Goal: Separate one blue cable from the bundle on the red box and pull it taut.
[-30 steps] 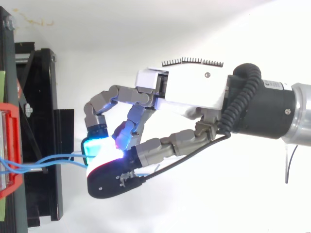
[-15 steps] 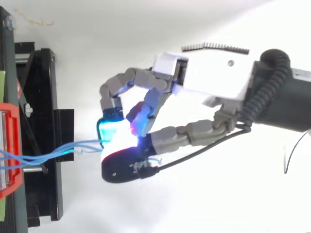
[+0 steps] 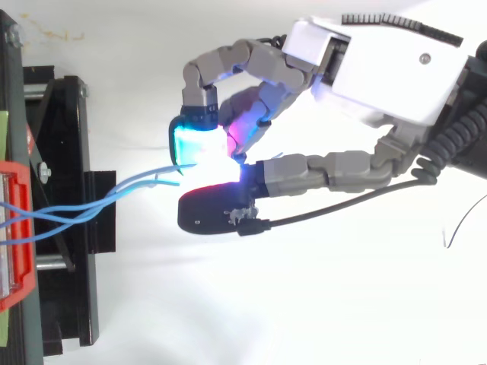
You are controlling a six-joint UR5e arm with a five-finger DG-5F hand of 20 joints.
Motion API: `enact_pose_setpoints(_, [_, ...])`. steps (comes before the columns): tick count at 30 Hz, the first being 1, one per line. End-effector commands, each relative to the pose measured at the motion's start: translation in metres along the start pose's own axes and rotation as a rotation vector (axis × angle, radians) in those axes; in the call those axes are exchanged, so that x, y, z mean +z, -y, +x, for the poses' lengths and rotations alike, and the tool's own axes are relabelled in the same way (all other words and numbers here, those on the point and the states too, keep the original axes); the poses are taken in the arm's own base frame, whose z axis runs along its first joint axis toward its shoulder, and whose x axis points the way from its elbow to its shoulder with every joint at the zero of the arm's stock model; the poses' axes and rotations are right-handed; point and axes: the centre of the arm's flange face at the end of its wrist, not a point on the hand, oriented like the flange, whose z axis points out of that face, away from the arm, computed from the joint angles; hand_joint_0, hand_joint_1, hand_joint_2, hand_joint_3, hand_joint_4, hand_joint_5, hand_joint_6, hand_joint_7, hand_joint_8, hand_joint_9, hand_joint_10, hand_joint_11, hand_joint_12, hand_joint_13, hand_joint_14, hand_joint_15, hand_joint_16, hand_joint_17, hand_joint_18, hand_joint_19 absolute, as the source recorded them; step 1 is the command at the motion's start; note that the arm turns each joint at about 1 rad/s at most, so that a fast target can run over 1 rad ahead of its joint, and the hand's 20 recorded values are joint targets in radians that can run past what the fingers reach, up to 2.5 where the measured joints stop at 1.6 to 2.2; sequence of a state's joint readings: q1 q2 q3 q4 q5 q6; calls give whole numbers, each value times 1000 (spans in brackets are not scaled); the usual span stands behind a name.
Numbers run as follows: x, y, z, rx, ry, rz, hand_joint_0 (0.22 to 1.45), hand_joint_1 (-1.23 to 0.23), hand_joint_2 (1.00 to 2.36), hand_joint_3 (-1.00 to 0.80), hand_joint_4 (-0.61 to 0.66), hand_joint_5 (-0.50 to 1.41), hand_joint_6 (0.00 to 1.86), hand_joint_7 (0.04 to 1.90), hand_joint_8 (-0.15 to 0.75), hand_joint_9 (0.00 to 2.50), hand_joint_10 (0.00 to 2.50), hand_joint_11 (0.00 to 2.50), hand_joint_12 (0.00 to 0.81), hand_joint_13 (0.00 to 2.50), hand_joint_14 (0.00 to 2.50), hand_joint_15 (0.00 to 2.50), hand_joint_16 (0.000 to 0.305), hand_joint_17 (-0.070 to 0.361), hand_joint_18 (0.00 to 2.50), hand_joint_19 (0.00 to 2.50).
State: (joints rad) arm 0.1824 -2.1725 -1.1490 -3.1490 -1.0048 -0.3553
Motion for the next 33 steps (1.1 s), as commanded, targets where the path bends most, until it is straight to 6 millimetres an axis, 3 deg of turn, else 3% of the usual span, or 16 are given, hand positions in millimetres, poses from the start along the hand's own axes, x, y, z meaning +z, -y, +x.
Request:
enact_pose_setpoints(1, [-1,0,-1,-10,22,8,569,-779,1011,-88,93,-76,851,1275,315,909,6,251,392,675,7,225,47,106,680,348])
enact_pose_setpoints(13, [-3,0,2,50,10,17,569,-796,1016,-69,112,-79,853,1294,309,922,8,314,389,696,8,284,45,102,661,376])
enact_pose_setpoints(18, [-9,6,17,134,-49,27,569,-794,1017,-63,110,-78,857,1289,319,963,10,353,395,718,10,306,46,104,683,396])
enact_pose_setpoints(23, [-19,32,50,315,-175,30,567,-789,1016,-56,115,-77,859,1290,345,1043,10,435,408,752,12,340,48,108,707,417])
enact_pose_setpoints(26, [-21,33,60,379,-210,26,566,-781,1013,-49,121,-75,860,1292,361,1067,11,473,424,775,10,359,50,112,725,417])
enact_pose_setpoints(33, [-25,32,65,373,-222,39,566,-769,1011,-42,114,-73,864,1290,385,1116,11,515,435,797,10,376,52,117,744,419])
